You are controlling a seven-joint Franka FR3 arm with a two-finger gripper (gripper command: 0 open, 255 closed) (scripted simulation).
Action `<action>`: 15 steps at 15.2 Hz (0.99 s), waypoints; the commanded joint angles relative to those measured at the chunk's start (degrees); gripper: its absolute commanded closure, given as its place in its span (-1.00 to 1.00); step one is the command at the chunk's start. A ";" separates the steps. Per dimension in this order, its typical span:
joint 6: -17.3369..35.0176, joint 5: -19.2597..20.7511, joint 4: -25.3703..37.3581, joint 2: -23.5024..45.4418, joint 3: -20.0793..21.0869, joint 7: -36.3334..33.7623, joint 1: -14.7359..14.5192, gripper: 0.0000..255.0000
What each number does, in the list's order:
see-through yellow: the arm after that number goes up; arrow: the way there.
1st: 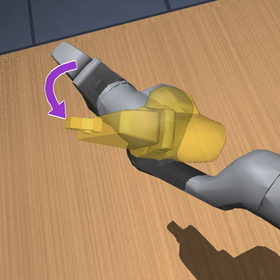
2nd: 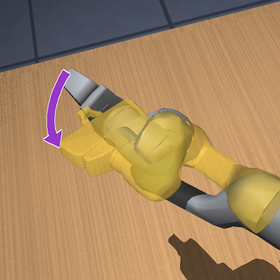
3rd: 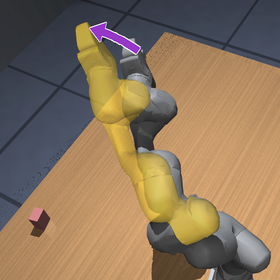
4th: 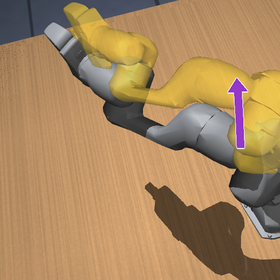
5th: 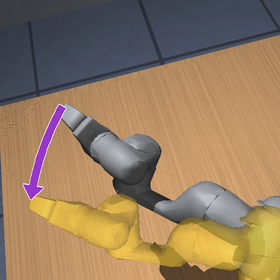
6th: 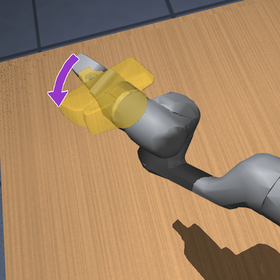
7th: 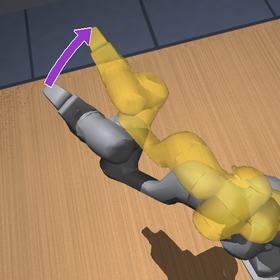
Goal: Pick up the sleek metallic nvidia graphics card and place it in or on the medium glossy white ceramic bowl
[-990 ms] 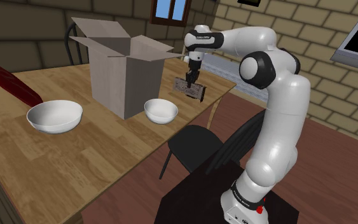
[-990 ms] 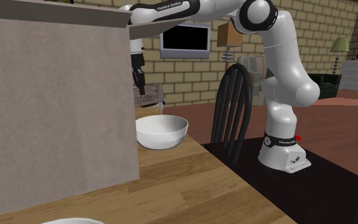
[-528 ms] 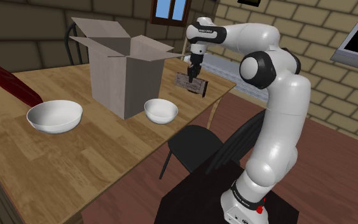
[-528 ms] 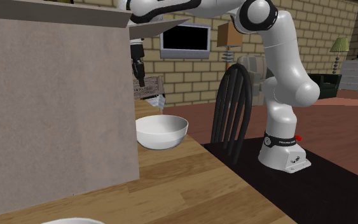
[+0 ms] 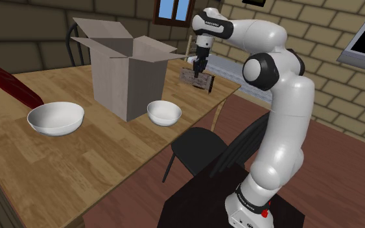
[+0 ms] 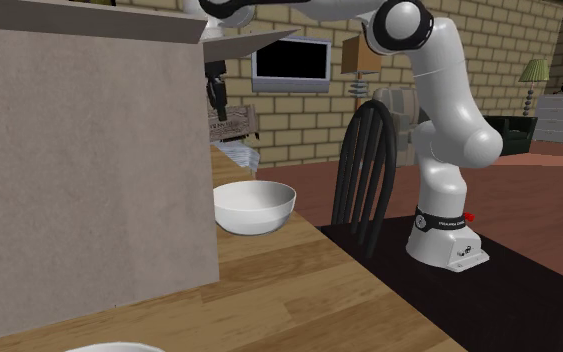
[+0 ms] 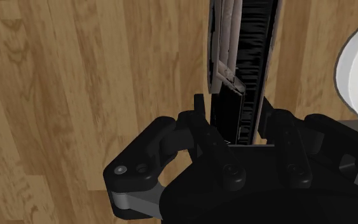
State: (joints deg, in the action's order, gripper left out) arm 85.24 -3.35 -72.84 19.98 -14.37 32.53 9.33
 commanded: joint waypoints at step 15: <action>0.57 1.95 -14.87 -14.74 6.55 -17.83 -11.88 1.00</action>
State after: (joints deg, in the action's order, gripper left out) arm 85.66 -1.44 -86.82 6.06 -8.31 15.88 -1.90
